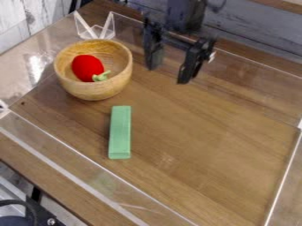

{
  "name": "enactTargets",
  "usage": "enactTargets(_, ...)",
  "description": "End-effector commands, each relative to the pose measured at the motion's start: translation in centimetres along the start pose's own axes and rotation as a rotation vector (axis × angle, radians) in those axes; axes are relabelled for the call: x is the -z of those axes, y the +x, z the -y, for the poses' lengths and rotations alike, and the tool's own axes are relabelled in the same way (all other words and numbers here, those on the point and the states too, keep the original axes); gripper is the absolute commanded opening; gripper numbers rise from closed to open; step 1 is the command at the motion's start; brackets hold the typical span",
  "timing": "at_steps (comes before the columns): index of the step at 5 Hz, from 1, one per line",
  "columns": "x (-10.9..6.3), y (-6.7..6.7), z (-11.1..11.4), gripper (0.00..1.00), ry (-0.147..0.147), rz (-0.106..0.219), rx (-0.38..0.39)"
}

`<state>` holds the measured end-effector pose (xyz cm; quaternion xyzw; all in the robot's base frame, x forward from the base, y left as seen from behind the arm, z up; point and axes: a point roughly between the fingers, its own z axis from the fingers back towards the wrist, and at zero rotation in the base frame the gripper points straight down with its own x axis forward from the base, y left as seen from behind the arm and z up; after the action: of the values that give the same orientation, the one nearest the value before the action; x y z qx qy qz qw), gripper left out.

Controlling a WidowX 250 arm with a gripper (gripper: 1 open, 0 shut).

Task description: Move the red object to the right side of the table

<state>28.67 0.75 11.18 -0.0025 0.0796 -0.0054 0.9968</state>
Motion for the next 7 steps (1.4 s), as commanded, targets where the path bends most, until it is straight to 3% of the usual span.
enactTargets(1, -0.9, -0.9, -2.4, 1.0, -0.005, 0.046, 0.028)
enactTargets(3, -0.4, -3.2, -8.5, 1.0, -0.014, 0.075, 0.182)
enactTargets(4, 0.0, -2.3, -10.3, 1.0, -0.011, 0.081, 0.204)
enactTargets(5, 0.3, -0.9, -11.2, 1.0, -0.033, 0.102, 0.193)
enactTargets(7, -1.3, -0.4, -13.5, 1.0, -0.075, 0.137, 0.124)
